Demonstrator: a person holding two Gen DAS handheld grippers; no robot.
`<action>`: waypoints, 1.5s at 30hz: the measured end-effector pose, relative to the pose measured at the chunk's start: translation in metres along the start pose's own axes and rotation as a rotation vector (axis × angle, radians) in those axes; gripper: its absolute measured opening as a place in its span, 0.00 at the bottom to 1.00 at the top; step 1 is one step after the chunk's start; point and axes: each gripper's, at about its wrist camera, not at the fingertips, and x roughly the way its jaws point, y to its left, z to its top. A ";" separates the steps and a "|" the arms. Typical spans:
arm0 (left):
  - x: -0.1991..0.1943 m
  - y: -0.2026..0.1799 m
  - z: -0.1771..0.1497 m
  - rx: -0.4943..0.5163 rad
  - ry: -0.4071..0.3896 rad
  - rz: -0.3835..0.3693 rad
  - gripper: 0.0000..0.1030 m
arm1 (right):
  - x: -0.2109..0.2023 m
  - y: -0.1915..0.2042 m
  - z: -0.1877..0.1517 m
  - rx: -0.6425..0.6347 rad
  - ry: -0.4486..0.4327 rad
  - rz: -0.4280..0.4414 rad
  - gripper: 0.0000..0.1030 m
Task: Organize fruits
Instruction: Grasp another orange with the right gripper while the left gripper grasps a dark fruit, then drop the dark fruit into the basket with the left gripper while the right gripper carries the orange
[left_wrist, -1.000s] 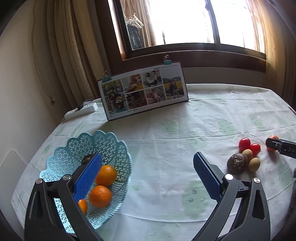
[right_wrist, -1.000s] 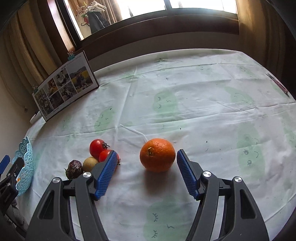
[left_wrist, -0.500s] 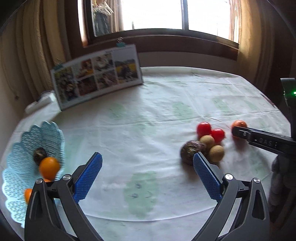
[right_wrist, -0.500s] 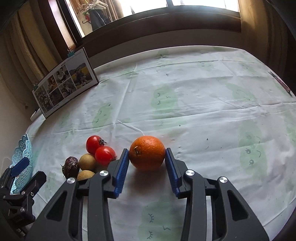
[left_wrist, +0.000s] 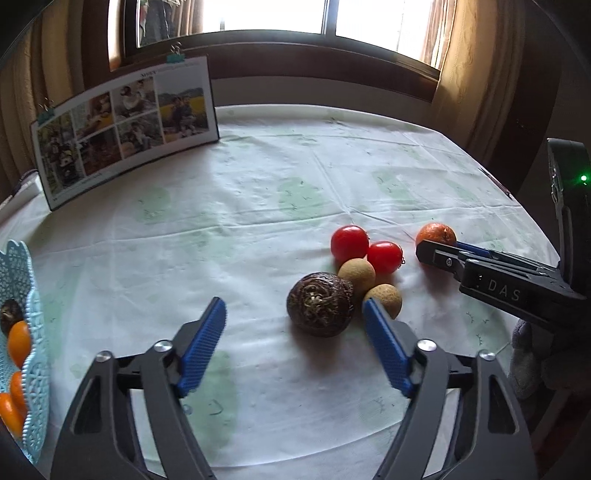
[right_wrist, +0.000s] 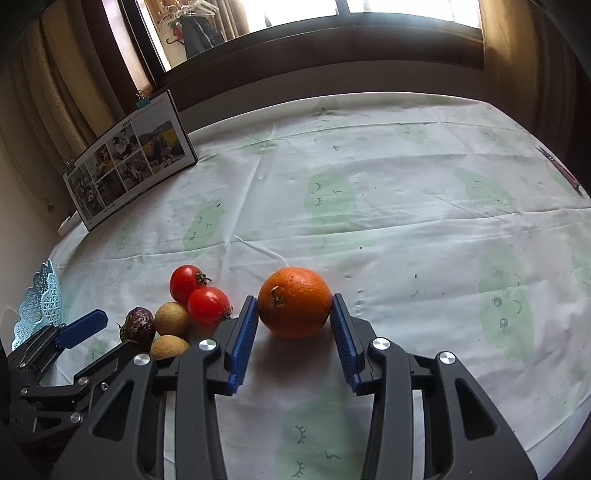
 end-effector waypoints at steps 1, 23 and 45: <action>0.003 0.000 0.000 -0.004 0.008 -0.014 0.66 | 0.000 0.000 0.000 0.002 -0.001 0.002 0.40; -0.026 0.012 -0.004 -0.019 -0.092 0.079 0.42 | -0.006 0.000 0.000 -0.004 -0.032 0.032 0.39; -0.114 0.108 -0.024 -0.266 -0.274 0.427 0.42 | -0.008 -0.002 -0.001 0.020 -0.046 0.017 0.39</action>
